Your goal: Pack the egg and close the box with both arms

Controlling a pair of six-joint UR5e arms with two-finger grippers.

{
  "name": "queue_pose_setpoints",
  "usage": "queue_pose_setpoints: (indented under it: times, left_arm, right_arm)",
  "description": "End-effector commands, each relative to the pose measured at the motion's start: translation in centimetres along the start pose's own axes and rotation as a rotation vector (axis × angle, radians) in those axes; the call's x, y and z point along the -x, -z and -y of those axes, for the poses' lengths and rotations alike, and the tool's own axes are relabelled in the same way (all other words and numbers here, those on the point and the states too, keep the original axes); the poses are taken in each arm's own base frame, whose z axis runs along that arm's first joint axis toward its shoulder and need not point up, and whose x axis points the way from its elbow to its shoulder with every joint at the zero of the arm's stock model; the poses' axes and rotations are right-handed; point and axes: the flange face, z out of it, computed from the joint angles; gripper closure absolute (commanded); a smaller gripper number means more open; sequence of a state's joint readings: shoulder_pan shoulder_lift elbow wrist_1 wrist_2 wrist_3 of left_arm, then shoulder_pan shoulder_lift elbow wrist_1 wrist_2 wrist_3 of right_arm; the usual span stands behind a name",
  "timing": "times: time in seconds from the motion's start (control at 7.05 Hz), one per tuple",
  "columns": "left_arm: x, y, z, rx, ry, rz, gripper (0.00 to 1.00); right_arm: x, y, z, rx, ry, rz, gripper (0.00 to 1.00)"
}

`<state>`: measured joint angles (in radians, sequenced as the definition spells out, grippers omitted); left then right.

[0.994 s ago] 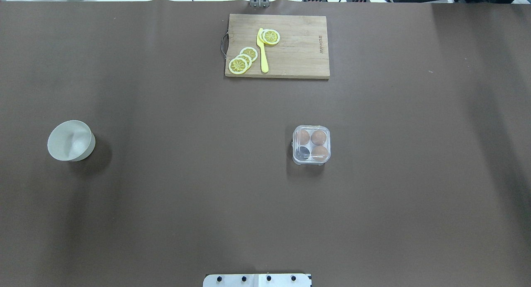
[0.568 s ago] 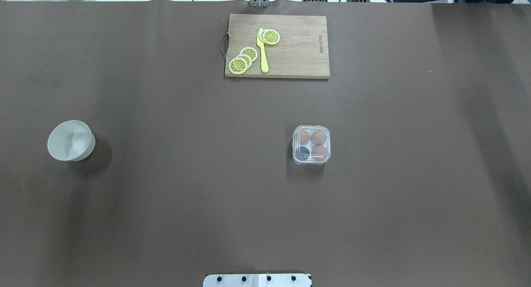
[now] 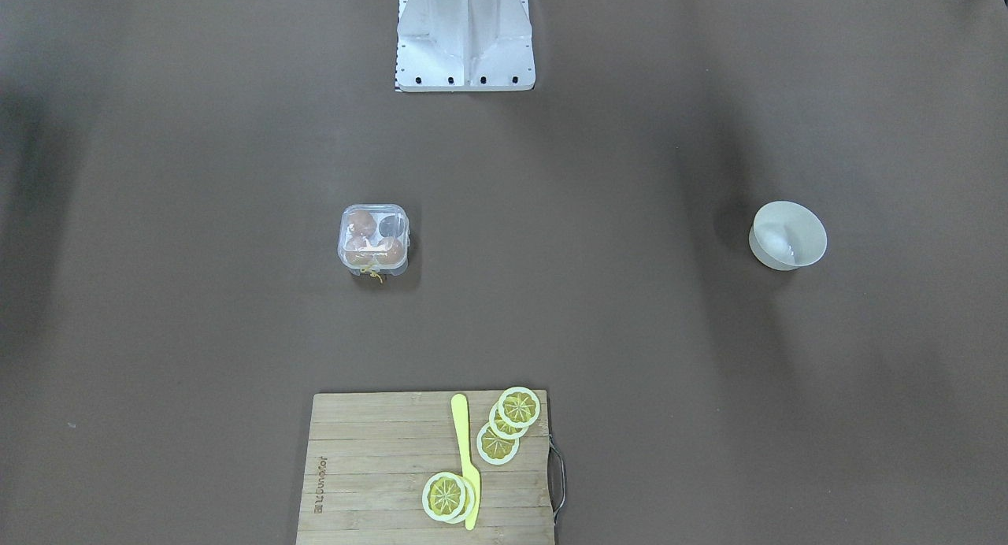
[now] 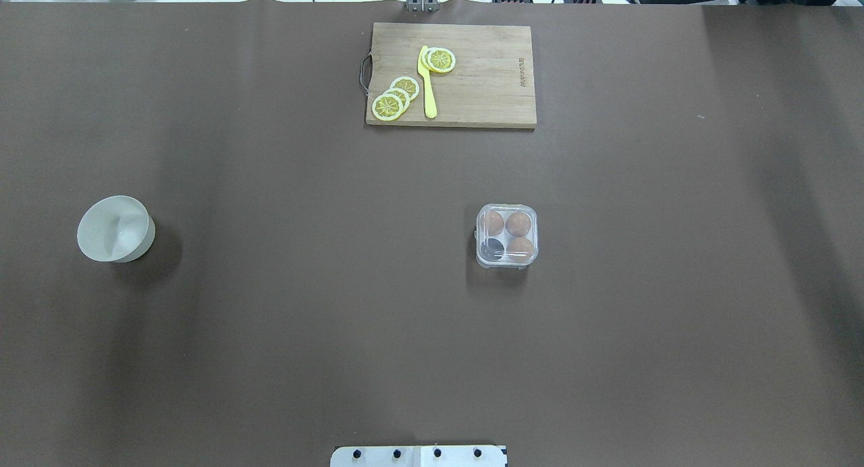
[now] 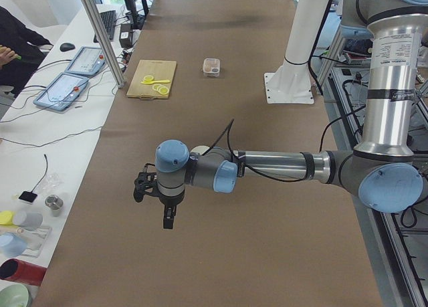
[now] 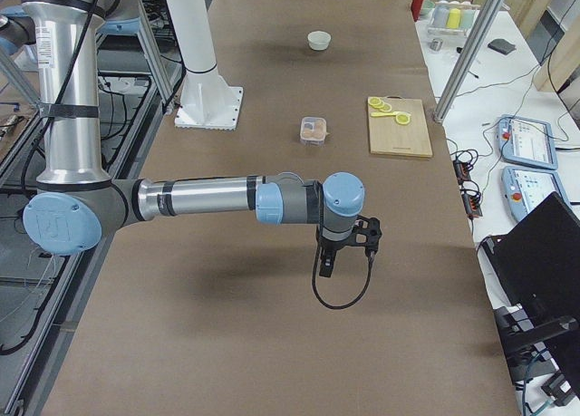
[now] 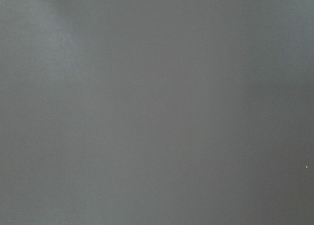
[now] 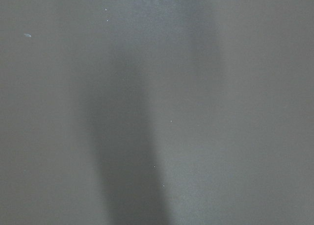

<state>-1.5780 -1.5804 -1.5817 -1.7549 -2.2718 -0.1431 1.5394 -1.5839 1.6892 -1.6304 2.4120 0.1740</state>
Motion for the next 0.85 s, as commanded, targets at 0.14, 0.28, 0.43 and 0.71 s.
queue_pose_setpoints:
  times: [0.14, 0.28, 0.43, 0.71]
  left_arm:
    - [-0.03, -0.03, -0.07, 0.0, 0.0, 0.0, 0.02]
    - [-0.03, -0.03, -0.08, 0.0, 0.0, 0.0, 0.02]
    - [-0.06, -0.02, -0.07, -0.001, -0.001, -0.002, 0.02]
    - [-0.3, 0.15, -0.04, -0.003, -0.004, -0.011, 0.02]
  right_arm:
    - [0.07, 0.09, 0.09, -0.002, 0.005, 0.001, 0.0]
    - [0.02, 0.05, 0.04, -0.002, 0.005, 0.001, 0.0]
    - [0.14, 0.15, 0.09, -0.004, 0.007, 0.002, 0.0]
    - [0.2, 0.15, 0.09, -0.003, 0.007, 0.008, 0.0]
